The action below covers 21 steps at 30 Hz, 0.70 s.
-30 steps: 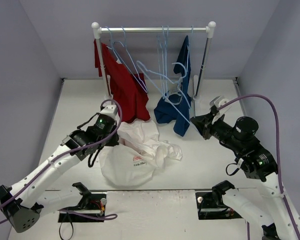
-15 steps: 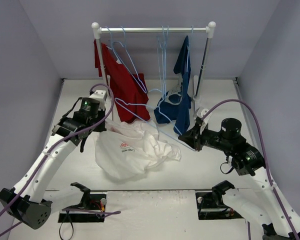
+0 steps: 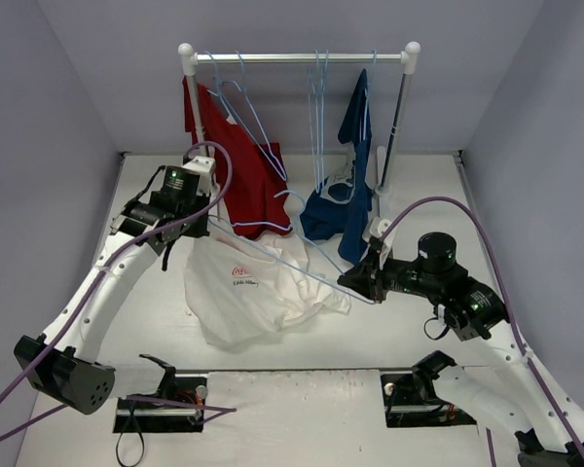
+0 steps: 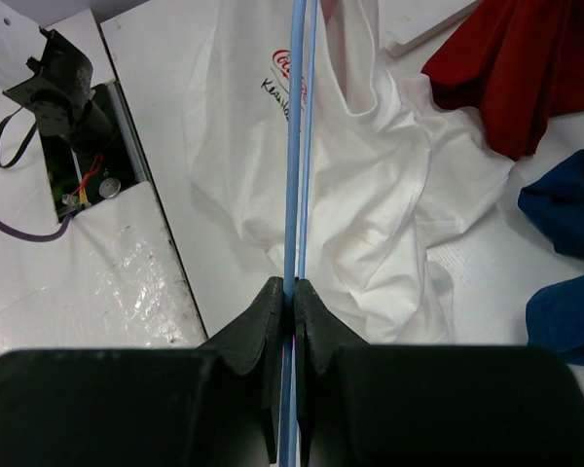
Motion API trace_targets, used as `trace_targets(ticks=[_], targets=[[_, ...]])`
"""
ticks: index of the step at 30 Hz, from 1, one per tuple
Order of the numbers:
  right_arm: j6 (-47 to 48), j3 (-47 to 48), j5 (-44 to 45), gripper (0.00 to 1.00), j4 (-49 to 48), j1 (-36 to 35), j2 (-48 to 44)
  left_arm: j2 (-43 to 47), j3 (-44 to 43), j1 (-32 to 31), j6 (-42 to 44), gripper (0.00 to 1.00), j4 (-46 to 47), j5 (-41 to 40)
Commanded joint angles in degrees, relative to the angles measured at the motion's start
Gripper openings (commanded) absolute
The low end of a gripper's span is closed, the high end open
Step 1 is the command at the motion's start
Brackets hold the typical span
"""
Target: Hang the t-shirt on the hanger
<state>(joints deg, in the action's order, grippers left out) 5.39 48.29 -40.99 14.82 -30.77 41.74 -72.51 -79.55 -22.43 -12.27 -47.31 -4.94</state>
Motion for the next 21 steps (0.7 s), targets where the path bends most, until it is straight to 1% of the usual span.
trace_targets(ticks=[1,7,15,21], targets=[[-0.7,0.0,-0.3,0.00,-4.0,-1.8,1.1,0.6,-4.9,1.1,2.1,0.00,1.0,-0.6],[-0.9,-0.2,1.3,0.00,-4.0,-3.4,1.3,0.0,-6.1,1.7,2.7,0.00,0.6,0.1],[-0.1,-0.1,1.9,0.00,-4.2,-4.8,3.1,2.5,-4.7,1.7,2.2,0.00,0.5,10.0],[0.2,3.5,0.9,0.00,-4.7,-7.1,6.2,4.3,-5.7,1.7,3.2,0.00,0.4,13.6]])
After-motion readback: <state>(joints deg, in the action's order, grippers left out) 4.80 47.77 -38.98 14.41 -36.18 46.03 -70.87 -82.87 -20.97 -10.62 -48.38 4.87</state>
